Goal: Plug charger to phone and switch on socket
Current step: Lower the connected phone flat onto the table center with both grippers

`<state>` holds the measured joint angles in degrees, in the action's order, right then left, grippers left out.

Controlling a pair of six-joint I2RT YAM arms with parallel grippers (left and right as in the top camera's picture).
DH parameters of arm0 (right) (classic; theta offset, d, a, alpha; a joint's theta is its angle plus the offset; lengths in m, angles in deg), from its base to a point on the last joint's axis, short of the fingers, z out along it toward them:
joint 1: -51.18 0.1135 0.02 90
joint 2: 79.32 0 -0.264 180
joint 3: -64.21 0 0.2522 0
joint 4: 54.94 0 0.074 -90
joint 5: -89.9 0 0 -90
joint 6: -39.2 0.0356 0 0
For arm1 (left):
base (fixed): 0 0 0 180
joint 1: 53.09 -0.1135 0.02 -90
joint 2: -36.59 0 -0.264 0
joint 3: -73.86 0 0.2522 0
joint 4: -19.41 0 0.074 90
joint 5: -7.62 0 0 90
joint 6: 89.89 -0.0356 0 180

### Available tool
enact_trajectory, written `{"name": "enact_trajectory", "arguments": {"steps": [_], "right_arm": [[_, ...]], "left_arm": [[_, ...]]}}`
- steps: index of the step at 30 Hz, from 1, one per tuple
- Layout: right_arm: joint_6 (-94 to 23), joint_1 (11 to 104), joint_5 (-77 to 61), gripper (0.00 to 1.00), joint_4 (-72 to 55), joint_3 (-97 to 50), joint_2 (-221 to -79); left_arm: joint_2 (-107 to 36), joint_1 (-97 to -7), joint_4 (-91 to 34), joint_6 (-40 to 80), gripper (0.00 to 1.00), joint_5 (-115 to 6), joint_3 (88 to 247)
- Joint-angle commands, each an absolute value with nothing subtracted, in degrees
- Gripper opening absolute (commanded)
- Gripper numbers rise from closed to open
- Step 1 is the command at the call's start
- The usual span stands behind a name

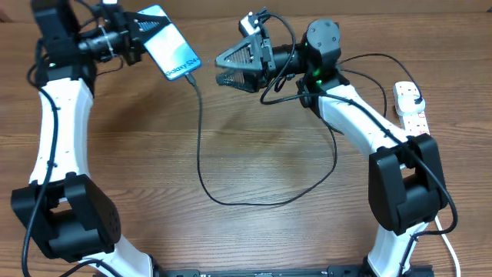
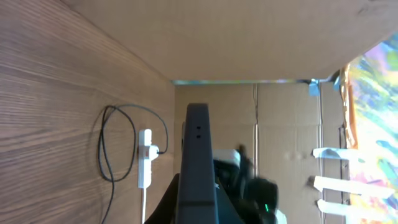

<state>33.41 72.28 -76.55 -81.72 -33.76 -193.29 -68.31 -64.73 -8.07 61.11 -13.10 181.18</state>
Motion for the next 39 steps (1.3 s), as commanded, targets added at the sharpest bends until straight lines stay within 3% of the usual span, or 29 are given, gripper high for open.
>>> {"name": "enact_trajectory", "arguments": {"steps": [1,6,8,12,16,19,21,31,39], "right_arm": [[20.4,68.6,-75.1,1.00,-66.5,-34.4,-191.8],[-2.6,66.4,-63.0,1.00,-22.7,-34.4,-191.8],[-10.4,66.4,-49.3,1.00,-4.5,-34.4,-191.8],[-12.1,66.4,-25.9,1.00,12.5,-34.4,-191.8],[-12.1,66.4,-12.2,1.00,18.8,-34.4,-191.8],[-12.1,66.4,-8.9,1.00,19.4,-34.4,-191.8],[-11.8,66.4,-8.5,1.00,19.1,-34.5,-191.8],[-11.7,66.4,-8.5,1.00,17.9,-34.5,-190.7],[-11.9,66.4,-8.7,1.00,17.5,-34.4,-190.7]], "left_arm": [[-66.9,-64.9,-7.6,57.7,0.04,-5.8,182.1],[-66.9,-64.7,-7.6,46.7,0.04,1.1,182.1],[-66.9,-64.7,-8.2,42.4,0.04,3.3,182.1],[-66.9,-64.5,-16.5,34.9,0.04,-0.5,182.1],[-67.0,-60.5,-40.6,19.9,0.04,-25.8,182.1],[-67.8,-54.9,-48.6,15.5,0.04,-42.9,181.7],[-68.9,-51.6,-49.6,15.5,0.04,-47.3,181.0],[-89.6,-42.0,-41.7,21.6,0.04,-41.8,179.0],[-92.4,-41.8,-37.1,23.1,0.04,-42.8,179.0]]}}
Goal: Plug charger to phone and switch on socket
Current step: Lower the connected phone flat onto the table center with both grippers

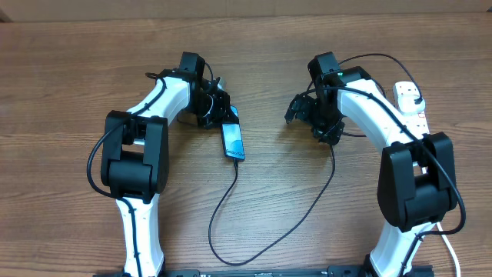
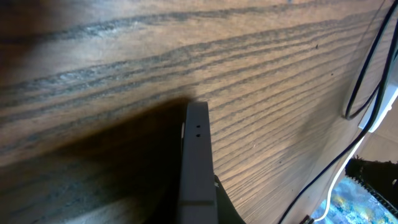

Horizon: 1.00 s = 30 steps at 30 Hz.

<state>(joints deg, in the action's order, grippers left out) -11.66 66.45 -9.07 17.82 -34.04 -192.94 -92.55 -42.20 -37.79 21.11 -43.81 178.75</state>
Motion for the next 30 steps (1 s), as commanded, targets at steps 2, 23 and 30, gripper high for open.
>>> {"name": "enact_trajectory", "arguments": {"steps": [2,23,30], "right_arm": [[-11.9,66.5,-8.7,1.00,17.5,-34.4,-190.7],[-11.9,66.5,-8.7,1.00,17.5,-34.4,-190.7],[-11.9,66.5,-8.7,1.00,17.5,-34.4,-190.7]], "left_arm": [[-92.4,-41.8,-37.1,24.6,0.04,-44.8,179.0],[-92.4,-41.8,-38.3,24.6,0.24,-45.6,179.0],[-92.4,-41.8,-41.2,24.6,0.41,-51.7,179.0]]}}
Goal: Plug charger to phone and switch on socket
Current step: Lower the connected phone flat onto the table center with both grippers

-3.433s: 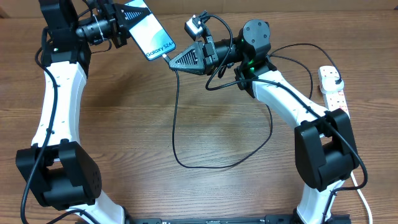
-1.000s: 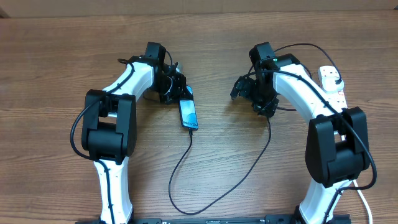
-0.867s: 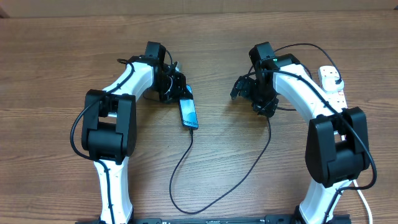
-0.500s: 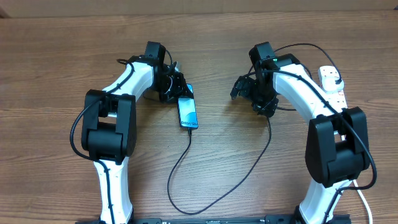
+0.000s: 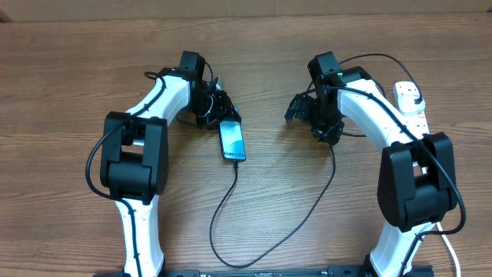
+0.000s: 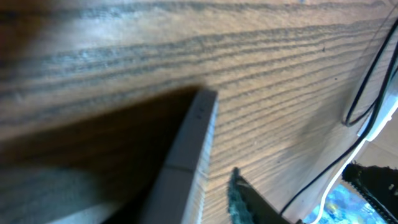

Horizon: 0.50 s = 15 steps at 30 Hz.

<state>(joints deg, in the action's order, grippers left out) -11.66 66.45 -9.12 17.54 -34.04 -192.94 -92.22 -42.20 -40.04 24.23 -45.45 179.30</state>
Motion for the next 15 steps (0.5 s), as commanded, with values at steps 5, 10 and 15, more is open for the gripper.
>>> {"name": "enact_trajectory", "arguments": {"steps": [5,10,15], "right_arm": [[-11.9,66.5,-8.7,1.00,17.5,-34.4,-190.7],[-11.9,66.5,-8.7,1.00,17.5,-34.4,-190.7],[-11.9,66.5,-8.7,1.00,17.5,-34.4,-190.7]], "left_arm": [[-92.4,-41.8,-41.7,24.6,0.43,-52.0,179.0],[-92.4,-41.8,-43.9,24.6,0.47,-56.0,179.0],[-92.4,-41.8,-45.9,24.6,0.56,-59.0,179.0]]}}
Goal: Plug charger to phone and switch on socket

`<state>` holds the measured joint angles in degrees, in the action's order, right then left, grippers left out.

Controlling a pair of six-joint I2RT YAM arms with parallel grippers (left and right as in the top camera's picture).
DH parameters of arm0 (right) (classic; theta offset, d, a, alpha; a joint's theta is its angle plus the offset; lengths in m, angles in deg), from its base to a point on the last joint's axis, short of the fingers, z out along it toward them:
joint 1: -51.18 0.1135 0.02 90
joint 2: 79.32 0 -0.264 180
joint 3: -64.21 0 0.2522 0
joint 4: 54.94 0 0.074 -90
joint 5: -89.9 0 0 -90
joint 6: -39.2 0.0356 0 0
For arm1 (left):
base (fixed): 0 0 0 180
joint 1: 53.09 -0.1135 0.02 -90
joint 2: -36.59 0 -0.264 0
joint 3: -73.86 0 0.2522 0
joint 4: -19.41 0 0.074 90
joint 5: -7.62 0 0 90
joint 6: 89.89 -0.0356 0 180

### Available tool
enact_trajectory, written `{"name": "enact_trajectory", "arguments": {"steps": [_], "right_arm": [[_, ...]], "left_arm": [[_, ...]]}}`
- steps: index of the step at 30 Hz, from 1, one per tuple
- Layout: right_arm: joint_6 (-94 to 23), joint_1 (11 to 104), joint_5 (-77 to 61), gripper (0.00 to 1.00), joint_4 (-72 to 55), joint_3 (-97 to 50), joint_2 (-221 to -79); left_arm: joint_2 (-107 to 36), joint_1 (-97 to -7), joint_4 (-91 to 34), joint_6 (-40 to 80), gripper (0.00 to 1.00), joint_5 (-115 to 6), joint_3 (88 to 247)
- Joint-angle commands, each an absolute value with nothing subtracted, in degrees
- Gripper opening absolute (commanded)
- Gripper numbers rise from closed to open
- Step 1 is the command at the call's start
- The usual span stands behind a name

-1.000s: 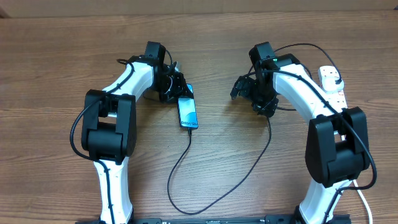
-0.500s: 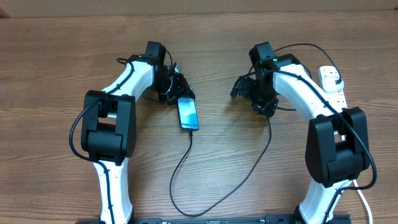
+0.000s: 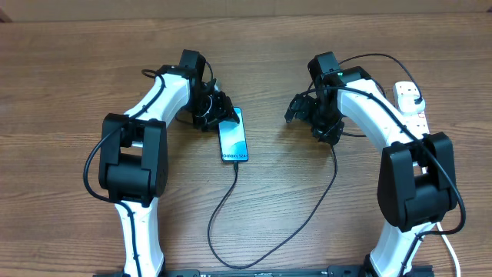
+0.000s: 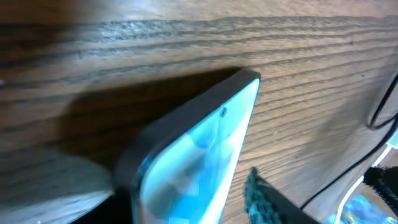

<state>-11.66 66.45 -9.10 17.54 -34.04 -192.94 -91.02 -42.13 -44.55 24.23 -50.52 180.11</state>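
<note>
The phone (image 3: 234, 135) lies flat on the table, its blue screen up. The black charger cable (image 3: 231, 192) is plugged into its near end. My left gripper (image 3: 221, 112) stands open at the phone's far end. In the left wrist view the phone (image 4: 205, 146) fills the space between the jaws, one dark fingertip (image 4: 264, 196) standing clear of its right edge. The white socket strip (image 3: 412, 108) lies at the right edge with the charger plug in it. My right gripper (image 3: 296, 109) hovers over the table between phone and strip, its fingers apart and holding nothing.
The cable loops toward the front edge (image 3: 246, 261) and back up under my right arm (image 3: 361, 100) to the strip. Bare wooden table (image 3: 69, 92) lies to the left and in front of the phone.
The phone has tipped from leaning on its edge to lying flat with its screen up. My left gripper stays open by its far end. My right arm has not moved.
First my left gripper held the plugged phone high in the air, my right gripper open beside it. Then the phone stood on its edge on the table, still gripped. The left gripper then opened, the phone leaning over, and now it lies flat.
</note>
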Motion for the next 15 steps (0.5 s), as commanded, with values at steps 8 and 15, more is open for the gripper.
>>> {"name": "enact_trajectory", "arguments": {"steps": [8,15], "right_arm": [[-11.9,66.6,-8.7,1.00,17.5,-34.4,-190.7],[-11.9,66.6,-8.7,1.00,17.0,-34.4,-190.7]], "left_arm": [[-92.4,-41.8,-48.1,24.6,0.58,-63.3,179.0],[-85.8,-42.4,-55.3,21.7,0.61,-73.5,183.4]]}}
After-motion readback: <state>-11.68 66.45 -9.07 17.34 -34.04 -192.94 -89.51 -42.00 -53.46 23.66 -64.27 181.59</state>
